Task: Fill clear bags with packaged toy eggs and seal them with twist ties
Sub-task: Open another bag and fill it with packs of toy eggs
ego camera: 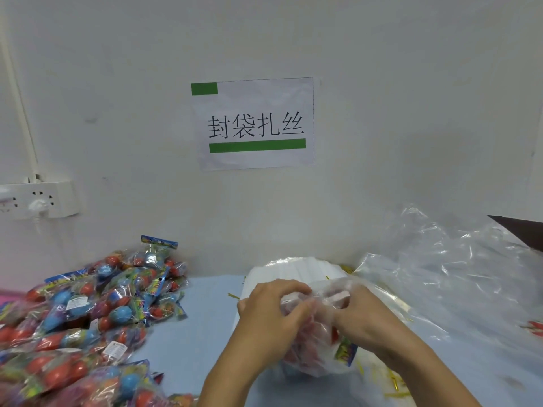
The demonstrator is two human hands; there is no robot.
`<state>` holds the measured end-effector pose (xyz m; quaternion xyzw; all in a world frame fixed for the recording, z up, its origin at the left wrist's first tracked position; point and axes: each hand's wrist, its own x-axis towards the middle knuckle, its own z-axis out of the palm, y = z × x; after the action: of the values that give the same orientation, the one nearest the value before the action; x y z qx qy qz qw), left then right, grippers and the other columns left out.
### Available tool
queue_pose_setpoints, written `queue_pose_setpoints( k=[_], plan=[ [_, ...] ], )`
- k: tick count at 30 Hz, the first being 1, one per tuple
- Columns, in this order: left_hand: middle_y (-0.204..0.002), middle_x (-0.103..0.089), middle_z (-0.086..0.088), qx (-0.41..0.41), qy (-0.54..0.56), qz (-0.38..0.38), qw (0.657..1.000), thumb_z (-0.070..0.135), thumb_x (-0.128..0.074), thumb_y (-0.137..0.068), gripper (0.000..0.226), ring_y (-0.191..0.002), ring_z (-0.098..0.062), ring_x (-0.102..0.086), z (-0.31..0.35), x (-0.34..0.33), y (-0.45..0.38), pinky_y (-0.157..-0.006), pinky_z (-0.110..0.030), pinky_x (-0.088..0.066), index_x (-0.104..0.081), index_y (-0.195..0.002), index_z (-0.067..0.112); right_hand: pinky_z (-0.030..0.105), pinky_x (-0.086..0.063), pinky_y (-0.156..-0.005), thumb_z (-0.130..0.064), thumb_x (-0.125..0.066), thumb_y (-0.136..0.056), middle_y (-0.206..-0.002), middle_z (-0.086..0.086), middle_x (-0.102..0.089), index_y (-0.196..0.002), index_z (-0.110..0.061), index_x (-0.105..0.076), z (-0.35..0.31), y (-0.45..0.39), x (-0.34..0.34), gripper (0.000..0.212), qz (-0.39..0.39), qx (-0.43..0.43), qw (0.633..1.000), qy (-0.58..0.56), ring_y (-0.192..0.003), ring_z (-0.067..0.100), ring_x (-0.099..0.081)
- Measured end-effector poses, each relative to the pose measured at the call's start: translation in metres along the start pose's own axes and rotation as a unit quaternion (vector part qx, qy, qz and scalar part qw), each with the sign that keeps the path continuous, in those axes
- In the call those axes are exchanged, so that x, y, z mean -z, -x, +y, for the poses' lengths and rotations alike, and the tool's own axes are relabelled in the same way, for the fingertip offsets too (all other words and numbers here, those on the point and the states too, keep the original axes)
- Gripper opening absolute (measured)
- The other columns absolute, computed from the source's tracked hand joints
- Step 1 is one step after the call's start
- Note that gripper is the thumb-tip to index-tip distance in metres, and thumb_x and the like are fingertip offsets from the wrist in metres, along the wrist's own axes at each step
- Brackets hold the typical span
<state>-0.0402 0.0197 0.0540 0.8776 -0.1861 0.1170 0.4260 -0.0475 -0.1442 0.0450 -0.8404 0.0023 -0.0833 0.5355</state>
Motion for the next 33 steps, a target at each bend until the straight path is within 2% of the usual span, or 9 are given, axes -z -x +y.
queue_pose_setpoints(
  k=[4, 6, 8, 11, 17, 23, 26, 30, 33],
  plan=[
    [-0.078, -0.053, 0.048, -0.021, -0.024, 0.052, 0.998, 0.033, -0.061, -0.095, 0.033, -0.094, 0.028, -0.039, 0.003, -0.003, -0.001, -0.106, -0.032, -0.033, -0.054, -0.069, 0.052, 0.023, -0.054, -0.070, -0.032, -0.075, -0.085, -0.085, -0.009, -0.075, -0.086, -0.021, -0.076, 0.000, -0.002, 0.000, 0.011, -0.004, 0.053, 0.999, -0.009, -0.080, 0.008, -0.069],
    [-0.073, -0.053, 0.047, -0.030, -0.018, 0.085, 0.996, 0.032, -0.061, -0.096, 0.036, -0.093, 0.028, -0.040, 0.002, -0.004, -0.003, -0.099, -0.031, -0.033, -0.053, -0.066, 0.051, 0.014, -0.050, -0.074, -0.028, -0.077, -0.087, -0.094, -0.008, -0.077, -0.093, -0.022, -0.079, -0.003, 0.000, 0.003, 0.008, -0.051, 0.086, 0.994, -0.049, -0.091, 0.007, -0.070],
    [-0.075, -0.054, 0.047, -0.036, -0.016, 0.107, 0.994, 0.033, -0.060, -0.096, 0.036, -0.094, 0.027, -0.042, 0.000, -0.004, -0.005, -0.095, -0.029, -0.029, -0.052, -0.066, 0.052, 0.016, -0.052, -0.078, -0.015, -0.078, -0.086, -0.103, -0.003, -0.077, -0.102, -0.018, -0.078, -0.005, 0.002, 0.006, 0.017, -0.122, 0.115, 0.982, -0.088, -0.098, 0.012, -0.072],
    [-0.089, -0.044, 0.061, -0.046, -0.030, 0.103, 0.993, 0.036, -0.059, -0.097, 0.033, -0.100, 0.030, -0.036, -0.003, -0.006, -0.007, -0.091, -0.025, -0.019, -0.053, -0.069, 0.052, 0.018, -0.053, -0.068, -0.007, -0.079, -0.082, -0.103, 0.002, -0.077, -0.106, -0.018, -0.076, -0.006, 0.003, 0.005, 0.026, -0.130, 0.116, 0.980, -0.095, -0.088, 0.015, -0.074],
    [-0.103, -0.047, 0.047, -0.076, -0.068, 0.086, 0.991, 0.035, -0.060, -0.096, 0.034, -0.117, 0.027, -0.026, -0.007, -0.009, -0.007, -0.108, -0.032, -0.011, -0.051, -0.068, 0.053, 0.012, -0.044, -0.059, -0.030, -0.075, -0.089, -0.082, -0.001, -0.076, -0.095, -0.026, -0.080, -0.003, 0.001, 0.000, 0.008, -0.124, 0.128, 0.982, -0.068, -0.066, 0.004, -0.062],
    [-0.106, -0.055, 0.041, -0.075, 0.000, 0.142, 0.987, 0.035, -0.058, -0.097, 0.027, -0.116, 0.013, -0.044, -0.003, -0.009, -0.005, -0.100, -0.022, -0.020, -0.057, -0.077, 0.053, 0.014, -0.050, -0.059, -0.056, -0.078, -0.079, -0.097, 0.001, -0.070, -0.106, -0.043, -0.061, 0.006, -0.003, -0.011, 0.034, -0.043, 0.025, 0.999, -0.019, -0.070, 0.007, -0.071],
    [-0.098, -0.061, 0.034, -0.072, 0.025, 0.168, 0.983, 0.027, -0.061, -0.097, 0.034, -0.108, 0.003, -0.054, 0.001, -0.011, -0.006, -0.104, -0.032, -0.031, -0.054, -0.076, 0.053, 0.009, -0.048, -0.056, -0.043, -0.080, -0.081, -0.099, -0.004, -0.071, -0.107, -0.035, -0.057, 0.003, -0.003, -0.018, 0.035, -0.019, 0.011, 0.998, -0.054, -0.075, 0.001, -0.071],
    [-0.095, -0.067, 0.024, -0.064, 0.066, 0.189, 0.978, 0.024, -0.061, -0.097, 0.033, -0.103, -0.007, -0.061, 0.000, -0.008, -0.007, -0.100, -0.045, -0.043, -0.056, -0.076, 0.049, 0.012, -0.051, -0.066, -0.017, -0.082, -0.082, -0.085, -0.006, -0.077, -0.093, -0.020, -0.073, -0.008, -0.001, -0.016, 0.015, -0.039, 0.082, 0.985, -0.147, -0.080, 0.002, -0.072],
    [-0.097, -0.067, 0.022, -0.077, 0.082, 0.180, 0.977, 0.020, -0.062, -0.097, 0.028, -0.104, -0.008, -0.061, 0.000, -0.008, -0.008, -0.098, -0.043, -0.046, -0.063, -0.080, 0.043, 0.021, -0.055, -0.075, -0.019, -0.079, -0.076, -0.086, 0.002, -0.077, -0.090, -0.017, -0.080, -0.013, 0.004, -0.011, 0.013, -0.083, 0.136, 0.979, -0.129, -0.083, 0.012, -0.073]
  ],
)
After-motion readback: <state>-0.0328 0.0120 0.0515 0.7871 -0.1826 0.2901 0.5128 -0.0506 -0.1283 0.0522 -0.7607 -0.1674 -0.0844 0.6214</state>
